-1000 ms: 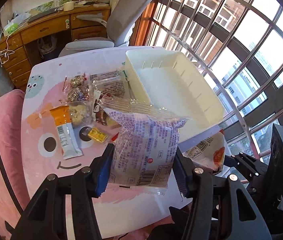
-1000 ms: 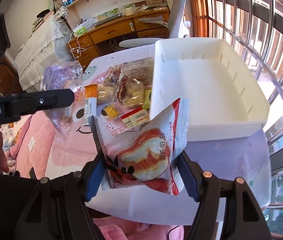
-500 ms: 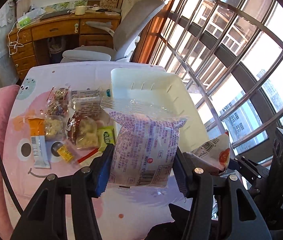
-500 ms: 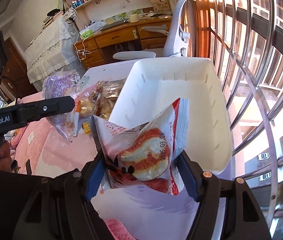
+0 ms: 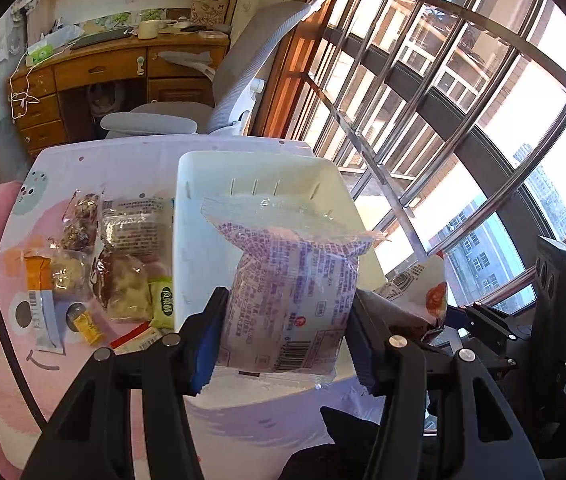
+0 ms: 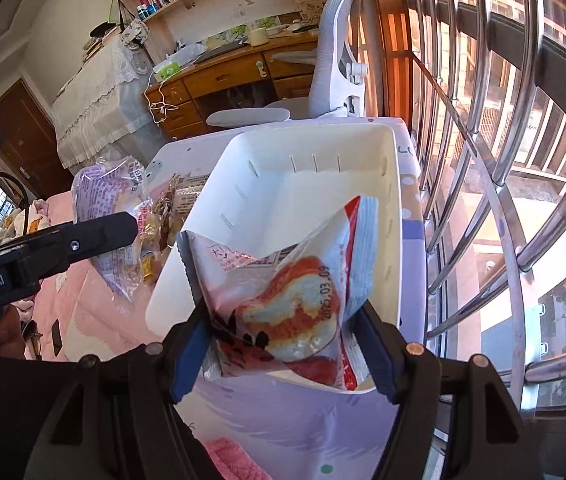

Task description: Organize snacks

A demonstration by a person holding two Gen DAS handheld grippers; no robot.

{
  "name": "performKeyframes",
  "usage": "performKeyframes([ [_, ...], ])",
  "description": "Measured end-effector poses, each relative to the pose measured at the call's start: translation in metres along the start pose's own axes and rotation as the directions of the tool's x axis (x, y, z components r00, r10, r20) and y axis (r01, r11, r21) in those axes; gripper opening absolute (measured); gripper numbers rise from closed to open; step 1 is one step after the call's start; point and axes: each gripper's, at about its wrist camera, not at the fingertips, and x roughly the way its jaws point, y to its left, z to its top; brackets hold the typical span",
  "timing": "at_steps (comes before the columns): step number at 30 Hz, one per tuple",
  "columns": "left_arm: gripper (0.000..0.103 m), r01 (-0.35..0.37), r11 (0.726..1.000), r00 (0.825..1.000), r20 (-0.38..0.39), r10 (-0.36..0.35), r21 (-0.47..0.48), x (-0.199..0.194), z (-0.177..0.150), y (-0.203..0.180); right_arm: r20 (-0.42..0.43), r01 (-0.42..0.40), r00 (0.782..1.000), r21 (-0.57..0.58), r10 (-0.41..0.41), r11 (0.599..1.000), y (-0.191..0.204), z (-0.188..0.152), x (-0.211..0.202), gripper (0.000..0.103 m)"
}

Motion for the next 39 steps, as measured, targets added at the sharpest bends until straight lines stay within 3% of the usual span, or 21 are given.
performKeyframes([
  [3,0.058,-0.006,1.0,1.0,-0.013,0.006,-0.007,0.004,-0.003,-0.004,-0.019,-0.005,1.0,-0.004,0.005,1.0,-0.003,-0.003,0.002,0.072],
  [5,0.071,-0.006,1.0,1.0,-0.02,0.006,-0.011,0.005,-0.006,-0.005,-0.043,-0.01,0.999,-0.005,0.01,1.0,-0.005,-0.004,0.006,0.077],
  [10,0.08,-0.025,1.0,1.0,-0.013,0.024,-0.01,0.0,-0.013,-0.007,-0.082,-0.022,0.996,-0.013,0.021,1.0,-0.005,-0.009,0.012,0.079],
  [26,0.081,-0.146,0.988,0.989,-0.049,0.143,-0.056,-0.031,-0.042,0.042,-0.113,-0.086,0.99,0.001,0.086,0.996,0.031,-0.017,0.027,0.079],
  [32,0.081,-0.157,0.985,0.987,-0.056,0.154,-0.07,-0.049,-0.048,0.075,-0.113,-0.085,0.989,0.06,0.091,0.995,0.052,-0.02,0.032,0.079],
  [39,0.081,-0.158,0.985,0.986,-0.071,0.154,-0.071,-0.071,-0.053,0.121,-0.13,-0.08,0.985,0.216,0.11,0.973,0.072,-0.027,0.043,0.079],
])
